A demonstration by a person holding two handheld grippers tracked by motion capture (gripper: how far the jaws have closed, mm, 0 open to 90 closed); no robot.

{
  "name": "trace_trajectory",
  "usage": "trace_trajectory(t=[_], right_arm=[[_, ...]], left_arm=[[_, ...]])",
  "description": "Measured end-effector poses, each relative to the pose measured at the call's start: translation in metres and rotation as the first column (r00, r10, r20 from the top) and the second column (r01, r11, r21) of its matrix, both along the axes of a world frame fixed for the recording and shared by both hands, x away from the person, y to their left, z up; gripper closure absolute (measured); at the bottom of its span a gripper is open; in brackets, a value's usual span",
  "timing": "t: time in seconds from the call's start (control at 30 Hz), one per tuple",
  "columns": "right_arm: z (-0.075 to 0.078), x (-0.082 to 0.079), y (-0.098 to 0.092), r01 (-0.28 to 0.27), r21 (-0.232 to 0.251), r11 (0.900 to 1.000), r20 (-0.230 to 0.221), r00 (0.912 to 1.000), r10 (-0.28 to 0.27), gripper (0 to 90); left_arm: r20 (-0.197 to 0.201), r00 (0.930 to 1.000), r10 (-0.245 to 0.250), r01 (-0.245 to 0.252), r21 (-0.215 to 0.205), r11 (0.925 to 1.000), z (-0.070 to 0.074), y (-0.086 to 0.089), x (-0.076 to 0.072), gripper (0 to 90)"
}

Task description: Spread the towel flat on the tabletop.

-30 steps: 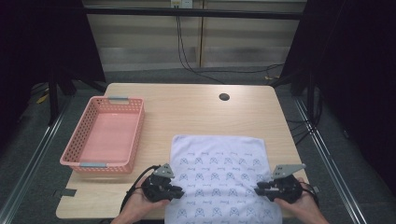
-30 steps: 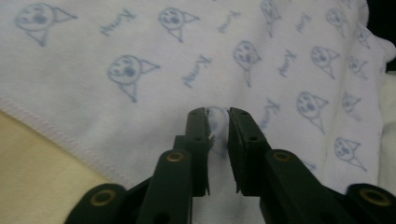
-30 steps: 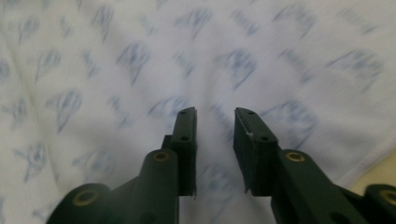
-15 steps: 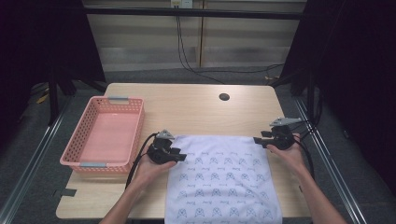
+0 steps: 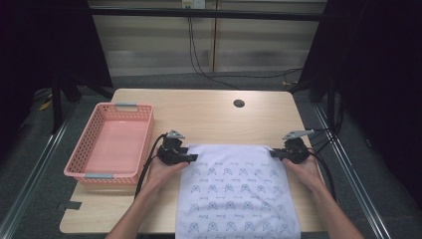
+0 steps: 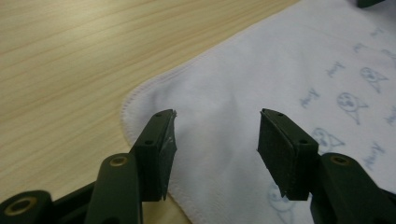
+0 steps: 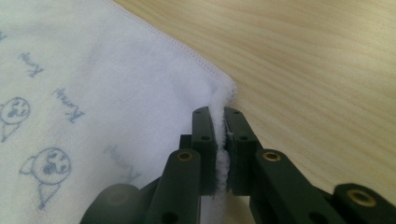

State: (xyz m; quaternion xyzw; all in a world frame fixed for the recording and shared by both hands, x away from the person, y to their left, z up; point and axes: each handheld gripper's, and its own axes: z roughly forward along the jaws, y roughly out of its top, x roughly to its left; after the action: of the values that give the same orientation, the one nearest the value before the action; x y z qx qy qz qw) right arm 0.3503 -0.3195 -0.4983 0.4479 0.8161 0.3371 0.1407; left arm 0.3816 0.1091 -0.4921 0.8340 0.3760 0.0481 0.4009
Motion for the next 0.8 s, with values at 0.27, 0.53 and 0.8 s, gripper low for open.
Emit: trace_trajectory(t=[0.27, 0.53, 0.8], right_arm=[[0.002, -0.001, -0.002, 0.007, 0.033, 0.999, 0.004, 1.0000, -0.007, 85.1], [0.005, -0.002, -0.003, 0.001, 0.048, 0.999, 0.002, 1.0000, -0.001, 84.8], [0.013, -0.007, -0.006, -0.010, 0.121, 0.993, 0.016, 0.9998, 0.008, 85.1]], left_arm=[[0.000, 0.9987, 0.051, -0.051, -0.002, 0.9987, -0.007, 0.004, 0.012, 46.8], [0.021, 0.9979, 0.062, -0.062, 0.017, 0.9979, -0.012, 0.004, 0.018, 46.7], [-0.015, 0.9978, -0.064, 0.064, -0.027, 0.9976, -0.008, -0.008, 0.016, 85.5]])
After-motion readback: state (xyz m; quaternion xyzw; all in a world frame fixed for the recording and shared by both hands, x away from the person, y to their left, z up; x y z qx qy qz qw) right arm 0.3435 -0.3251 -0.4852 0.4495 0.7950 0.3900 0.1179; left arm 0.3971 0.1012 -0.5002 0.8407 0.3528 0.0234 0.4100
